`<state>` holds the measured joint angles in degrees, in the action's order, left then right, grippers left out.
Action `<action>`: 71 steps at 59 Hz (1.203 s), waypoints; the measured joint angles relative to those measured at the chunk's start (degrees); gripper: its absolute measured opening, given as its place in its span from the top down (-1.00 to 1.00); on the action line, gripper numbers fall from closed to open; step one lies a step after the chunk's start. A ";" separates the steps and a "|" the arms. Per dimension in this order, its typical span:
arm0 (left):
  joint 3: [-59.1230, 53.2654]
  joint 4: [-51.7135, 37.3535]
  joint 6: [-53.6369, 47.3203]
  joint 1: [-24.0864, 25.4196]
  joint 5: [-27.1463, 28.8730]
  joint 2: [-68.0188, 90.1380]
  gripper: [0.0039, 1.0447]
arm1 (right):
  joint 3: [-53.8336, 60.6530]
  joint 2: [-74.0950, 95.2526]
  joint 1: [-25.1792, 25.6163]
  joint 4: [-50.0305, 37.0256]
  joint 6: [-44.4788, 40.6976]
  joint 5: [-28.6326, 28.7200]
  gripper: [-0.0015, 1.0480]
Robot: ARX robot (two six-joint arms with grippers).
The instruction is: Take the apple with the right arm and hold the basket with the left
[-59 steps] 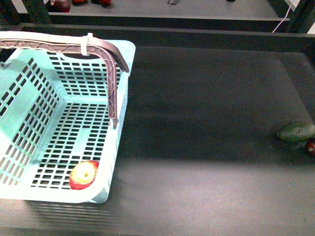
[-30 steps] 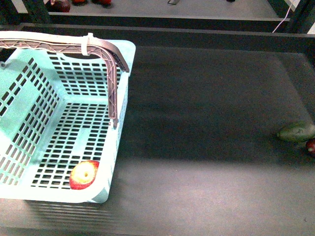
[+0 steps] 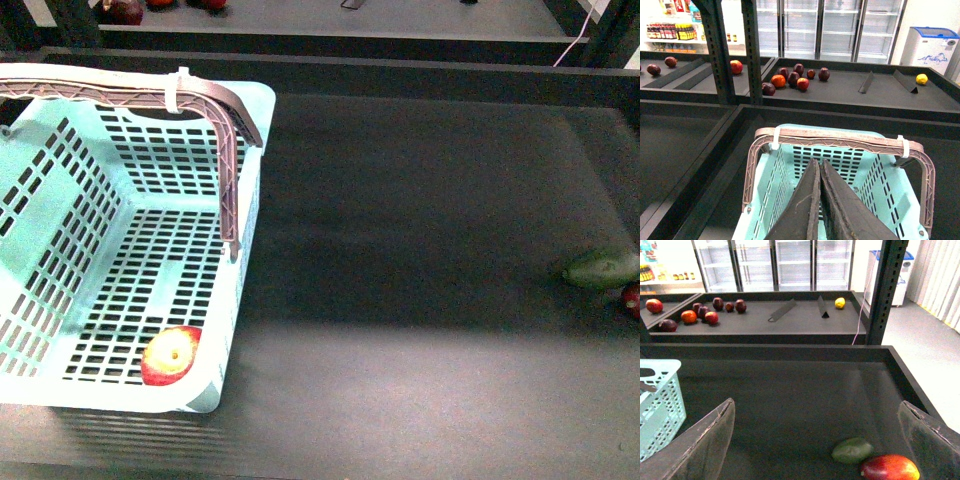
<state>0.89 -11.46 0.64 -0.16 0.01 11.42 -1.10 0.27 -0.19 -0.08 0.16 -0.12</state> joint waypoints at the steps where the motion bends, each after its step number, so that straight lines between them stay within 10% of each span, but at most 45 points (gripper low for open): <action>1: 0.00 0.42 0.00 0.00 0.00 -0.42 0.94 | 0.00 0.00 0.00 0.00 0.00 -0.02 -0.83; 34: 0.02 11.37 0.02 0.00 0.00 -11.06 0.93 | 0.00 0.00 0.00 0.00 0.00 -0.02 -0.83; 63: 0.02 11.37 -0.04 0.00 0.02 -11.06 -0.89 | 0.00 0.00 0.00 0.00 0.00 0.00 -0.83; 71: 0.02 11.39 -0.13 0.00 0.00 -11.06 -0.87 | 0.00 0.00 0.00 0.00 0.00 -0.02 -0.83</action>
<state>0.91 -0.08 0.51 -0.16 0.01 0.36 -1.10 0.27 -0.19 -0.08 0.16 -0.14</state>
